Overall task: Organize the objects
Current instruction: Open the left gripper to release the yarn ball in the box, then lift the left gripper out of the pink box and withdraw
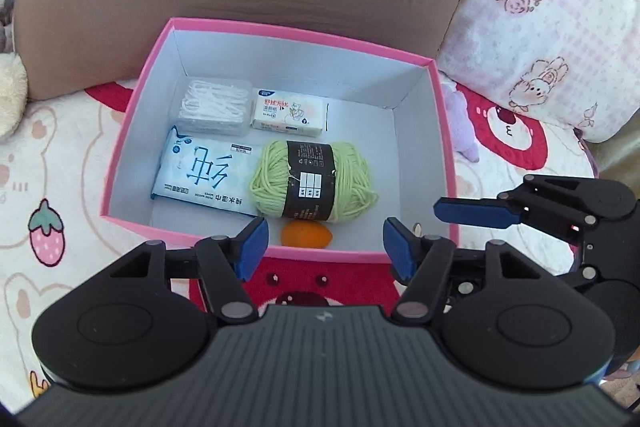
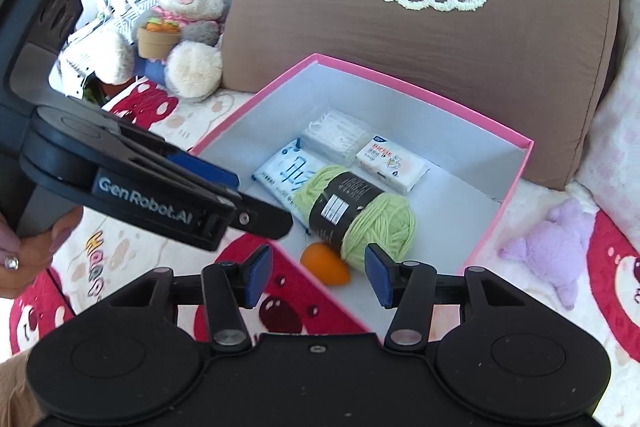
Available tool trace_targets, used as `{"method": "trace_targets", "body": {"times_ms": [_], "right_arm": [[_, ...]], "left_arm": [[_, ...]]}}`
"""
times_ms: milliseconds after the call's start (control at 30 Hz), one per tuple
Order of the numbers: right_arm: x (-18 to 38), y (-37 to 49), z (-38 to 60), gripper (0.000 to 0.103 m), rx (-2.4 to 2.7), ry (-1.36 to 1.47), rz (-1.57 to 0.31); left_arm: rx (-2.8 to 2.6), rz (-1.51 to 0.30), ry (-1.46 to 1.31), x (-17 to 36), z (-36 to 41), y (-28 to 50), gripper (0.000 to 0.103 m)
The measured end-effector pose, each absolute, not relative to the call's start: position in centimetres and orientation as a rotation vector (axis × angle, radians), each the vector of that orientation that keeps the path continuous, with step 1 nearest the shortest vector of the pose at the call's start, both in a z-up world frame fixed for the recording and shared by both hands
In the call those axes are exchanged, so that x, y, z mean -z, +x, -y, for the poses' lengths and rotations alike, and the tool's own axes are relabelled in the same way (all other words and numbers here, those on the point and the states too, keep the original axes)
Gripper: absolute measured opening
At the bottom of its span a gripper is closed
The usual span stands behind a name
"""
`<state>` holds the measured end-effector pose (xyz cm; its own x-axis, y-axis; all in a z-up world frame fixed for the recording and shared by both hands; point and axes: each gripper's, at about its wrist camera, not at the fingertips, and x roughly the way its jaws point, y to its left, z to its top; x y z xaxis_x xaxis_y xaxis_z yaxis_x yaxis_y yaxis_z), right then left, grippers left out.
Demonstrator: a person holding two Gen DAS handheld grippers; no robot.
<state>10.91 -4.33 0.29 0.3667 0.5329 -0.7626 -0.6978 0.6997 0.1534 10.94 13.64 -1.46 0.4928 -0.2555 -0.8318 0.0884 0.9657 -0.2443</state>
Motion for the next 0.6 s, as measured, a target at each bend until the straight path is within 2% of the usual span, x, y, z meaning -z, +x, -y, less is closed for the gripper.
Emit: {"method": "trace_targets", "body": {"times_ms": [367,600], "right_arm": [[-4.5,6.4,7.1,0.059,-0.827,-0.264,-0.855],[-6.2,4.4,9.4,0.062,-0.822,-0.247,-0.865]], "left_arm": [[0.247,-0.985,-0.271,-2.3,-13.7,5.8,0.066],[0.322,-1.0,-0.217,-3.5,-11.3,3.2,0.067]]}}
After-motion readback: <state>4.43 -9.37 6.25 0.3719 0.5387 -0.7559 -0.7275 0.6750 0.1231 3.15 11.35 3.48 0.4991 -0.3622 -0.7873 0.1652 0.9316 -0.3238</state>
